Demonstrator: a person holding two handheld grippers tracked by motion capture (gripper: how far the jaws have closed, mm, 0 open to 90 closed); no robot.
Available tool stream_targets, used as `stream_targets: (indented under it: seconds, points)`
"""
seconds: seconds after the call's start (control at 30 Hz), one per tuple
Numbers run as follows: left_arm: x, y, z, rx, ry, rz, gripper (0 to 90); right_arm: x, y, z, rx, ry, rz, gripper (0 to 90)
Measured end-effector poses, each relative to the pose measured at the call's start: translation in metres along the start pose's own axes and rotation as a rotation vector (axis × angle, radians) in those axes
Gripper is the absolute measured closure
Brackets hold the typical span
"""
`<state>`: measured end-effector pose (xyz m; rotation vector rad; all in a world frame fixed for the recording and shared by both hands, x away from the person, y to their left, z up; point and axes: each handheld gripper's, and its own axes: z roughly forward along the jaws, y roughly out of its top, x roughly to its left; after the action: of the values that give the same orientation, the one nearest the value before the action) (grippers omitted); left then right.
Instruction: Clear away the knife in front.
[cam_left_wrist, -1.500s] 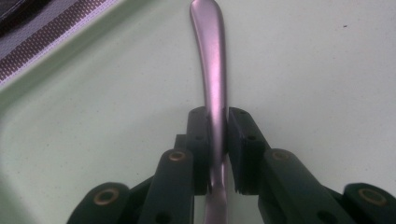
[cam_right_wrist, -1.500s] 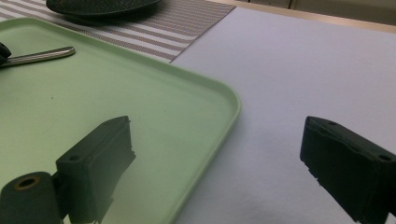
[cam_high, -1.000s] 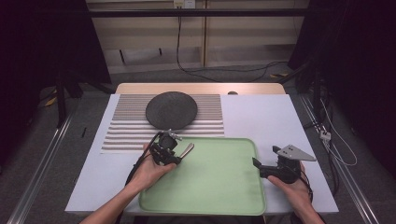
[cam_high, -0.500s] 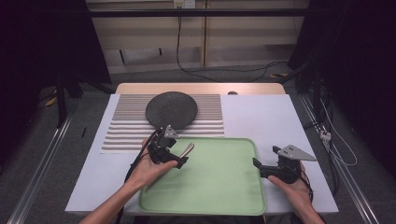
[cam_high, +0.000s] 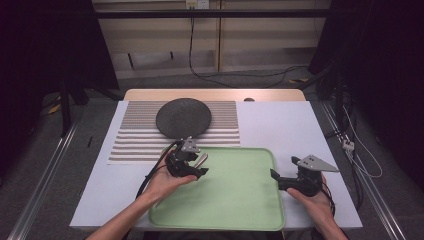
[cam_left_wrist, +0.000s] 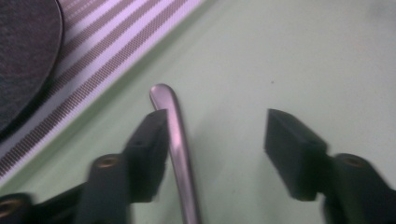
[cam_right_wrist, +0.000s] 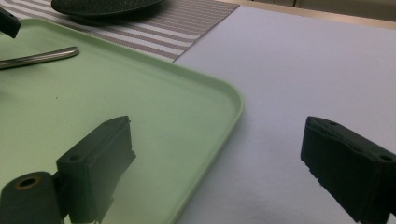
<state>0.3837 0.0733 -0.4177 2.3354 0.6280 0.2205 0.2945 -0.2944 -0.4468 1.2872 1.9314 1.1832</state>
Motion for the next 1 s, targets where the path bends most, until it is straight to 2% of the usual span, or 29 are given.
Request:
stream_targets:
  seconds: [0.03, 0.07, 0.1, 0.13, 0.17, 0.23, 0.27, 0.3, 0.33, 0.37, 0.4, 0.47, 0.67, 0.8, 1.0]
  points:
    - [0.0, 0.0, 0.001, 0.012, -0.004, 0.015, 47.2, 0.0, 0.0, 0.0, -0.001, 0.001, -0.002, 9.5]
    - [0.0, -0.001, 0.003, -0.005, -0.012, 0.001, 55.6, 0.0, 0.0, 0.0, -0.002, 0.0, -0.002, 9.5]
    - [0.001, -0.001, 0.003, 0.012, -0.013, 0.013, 58.5, 0.0, 0.0, 0.0, -0.001, -0.001, -0.004, 9.5]
    - [0.0, -0.001, 0.004, 0.015, -0.028, 0.013, 75.6, -0.001, 0.0, 0.0, -0.001, -0.003, -0.005, 9.5]
    - [0.0, -0.002, 0.004, 0.03, -0.027, 0.036, 75.6, -0.001, 0.0, 0.0, -0.001, -0.003, -0.005, 9.5]
    - [-0.003, -0.003, 0.008, 0.044, -0.023, 0.028, 83.8, -0.001, 0.0, 0.001, -0.002, -0.006, -0.003, 9.5]
    - [-0.003, -0.004, 0.009, 0.063, -0.007, 0.042, 87.7, -0.001, 0.0, 0.001, -0.001, -0.007, -0.004, 9.5]
    - [-0.003, -0.005, 0.011, 0.064, -0.013, 0.02, 88.5, 0.0, 0.0, 0.0, 0.0, -0.009, -0.005, 9.5]
    - [-0.001, -0.006, 0.013, 0.086, -0.006, 0.03, 89.7, 0.0, 0.0, 0.0, 0.001, -0.01, -0.005, 9.5]
    - [-0.001, -0.007, 0.015, 0.085, 0.008, 0.015, 89.8, 0.001, 0.0, 0.0, -0.002, -0.009, -0.006, 9.5]
    - [0.002, -0.009, 0.015, 0.105, 0.002, 0.017, 89.8, 0.001, 0.0, -0.001, -0.003, -0.009, -0.009, 9.5]
    - [0.004, -0.011, 0.016, 0.096, -0.004, -0.006, 89.8, 0.001, 0.0, -0.001, -0.002, -0.009, -0.009, 9.5]
    - [0.008, -0.011, 0.013, 0.117, 0.001, 0.024, 90.0, 0.001, 0.0, 0.0, -0.001, -0.006, -0.011, 9.7]
    - [0.007, -0.012, 0.013, 0.123, 0.015, 0.019, 90.0, 0.001, 0.0, -0.001, -0.002, -0.008, -0.01, 9.7]
    - [0.009, -0.013, 0.01, 0.137, 0.016, 0.024, 90.0, 0.001, 0.0, 0.0, 0.001, -0.007, -0.01, 9.7]
